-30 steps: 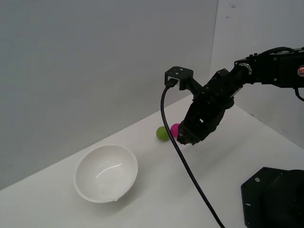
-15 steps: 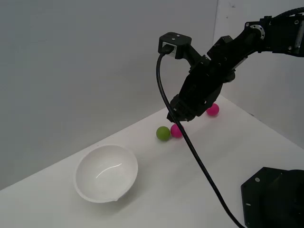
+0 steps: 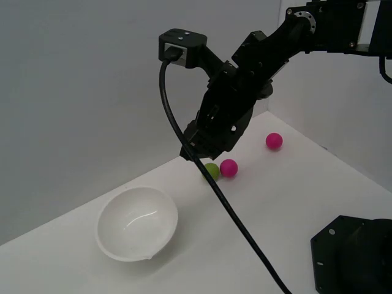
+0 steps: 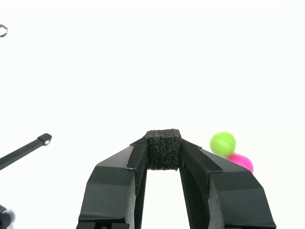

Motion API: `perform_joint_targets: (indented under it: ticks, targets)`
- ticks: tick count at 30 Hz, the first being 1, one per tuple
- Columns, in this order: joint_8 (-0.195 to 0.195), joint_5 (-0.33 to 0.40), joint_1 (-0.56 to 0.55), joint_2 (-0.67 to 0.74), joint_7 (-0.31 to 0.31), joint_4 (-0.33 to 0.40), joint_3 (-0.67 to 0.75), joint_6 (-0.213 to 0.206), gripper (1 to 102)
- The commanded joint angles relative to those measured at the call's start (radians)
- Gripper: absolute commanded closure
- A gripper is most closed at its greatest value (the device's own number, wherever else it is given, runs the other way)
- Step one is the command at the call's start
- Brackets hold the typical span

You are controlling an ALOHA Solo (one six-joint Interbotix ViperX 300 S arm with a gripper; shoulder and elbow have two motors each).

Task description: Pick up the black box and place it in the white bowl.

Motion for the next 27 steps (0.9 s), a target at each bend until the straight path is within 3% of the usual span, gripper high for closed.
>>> perform_joint_targets:
  ticks: [1,15,27]
  targets:
    - [0.002,-0.054,-0.049,-0.005,-0.002,-0.044,-0.002,-0.020,95]
    - [0.002,-0.155,-0.227,-0.143,-0.005,-0.146,-0.140,-0.020,95]
    - [0.002,-0.196,-0.281,-0.239,-0.029,-0.184,-0.235,-0.021,95]
